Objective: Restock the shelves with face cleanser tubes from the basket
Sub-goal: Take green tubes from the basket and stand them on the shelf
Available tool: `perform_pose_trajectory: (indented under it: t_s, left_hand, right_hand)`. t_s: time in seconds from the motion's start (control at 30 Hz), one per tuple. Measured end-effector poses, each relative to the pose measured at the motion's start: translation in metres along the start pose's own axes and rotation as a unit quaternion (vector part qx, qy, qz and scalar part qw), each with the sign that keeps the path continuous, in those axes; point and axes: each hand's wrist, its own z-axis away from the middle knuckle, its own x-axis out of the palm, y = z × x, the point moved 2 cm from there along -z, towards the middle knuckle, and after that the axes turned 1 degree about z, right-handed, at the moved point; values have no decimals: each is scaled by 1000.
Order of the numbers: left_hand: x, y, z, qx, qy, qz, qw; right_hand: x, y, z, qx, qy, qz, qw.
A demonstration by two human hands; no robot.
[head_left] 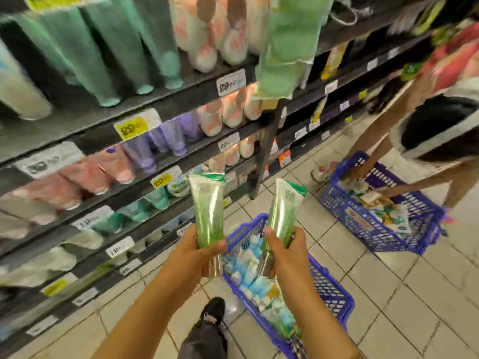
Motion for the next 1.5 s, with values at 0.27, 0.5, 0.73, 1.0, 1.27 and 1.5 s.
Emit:
perform_pose_trajectory:
  t_s: [0.27,0.5,0.73,1.0,1.27,1.5]
  left_hand:
    - [-63,82,151,147,109,68,981]
    - [-130,137,278,250,184,76,947]
    - [-212,166,399,316,229,93,916]
    - [-296,193,518,378,228,55,896]
    - [-351,250,577,419,249,-8,873]
    - [-377,317,585,456,261,-47,849]
  right_hand:
    - [67,-102,107,-107,-166,30,980]
    - [143,-186,212,-226,-279,26,933]
    - [220,-229,335,-300,-343,10,890]
    - [284,-247,444,-336,-404,-15,851]
    - [325,-299,493,-375,-432,-32,820]
    - [365,-378,495,-432,-442,-54,785]
